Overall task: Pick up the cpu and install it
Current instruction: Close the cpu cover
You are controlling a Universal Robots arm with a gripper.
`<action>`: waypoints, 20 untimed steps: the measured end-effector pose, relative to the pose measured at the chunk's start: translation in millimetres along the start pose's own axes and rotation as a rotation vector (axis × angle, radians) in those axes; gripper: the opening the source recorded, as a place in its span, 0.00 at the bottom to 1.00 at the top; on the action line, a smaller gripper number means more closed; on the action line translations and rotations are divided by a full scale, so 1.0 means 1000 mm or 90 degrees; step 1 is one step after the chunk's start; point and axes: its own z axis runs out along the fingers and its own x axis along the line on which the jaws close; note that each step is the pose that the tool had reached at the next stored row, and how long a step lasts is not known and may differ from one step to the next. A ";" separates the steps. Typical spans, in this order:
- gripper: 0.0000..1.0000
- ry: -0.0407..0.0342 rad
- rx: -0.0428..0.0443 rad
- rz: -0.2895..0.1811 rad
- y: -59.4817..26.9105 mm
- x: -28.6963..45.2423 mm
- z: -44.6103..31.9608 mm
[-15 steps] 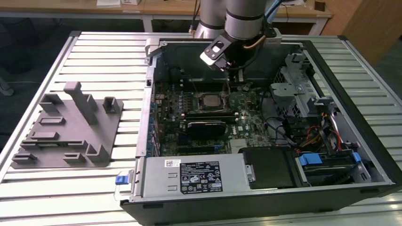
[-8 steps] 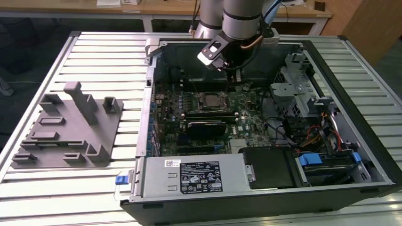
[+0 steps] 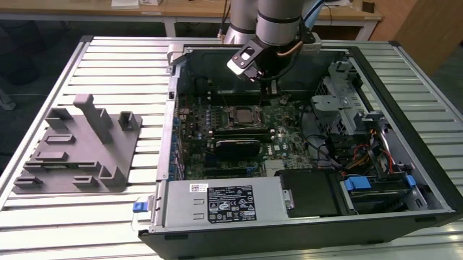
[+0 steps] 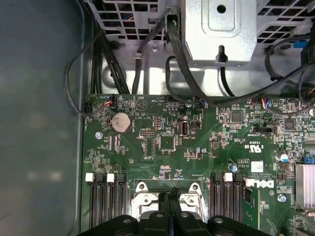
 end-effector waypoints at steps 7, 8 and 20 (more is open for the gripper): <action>0.11 0.0005 0.0000 0.000 -0.0084 -0.0002 0.0003; 0.11 0.0006 0.0000 0.000 -0.0108 -0.0004 0.0004; 0.11 0.0014 0.0000 0.000 -0.0281 -0.0029 0.0044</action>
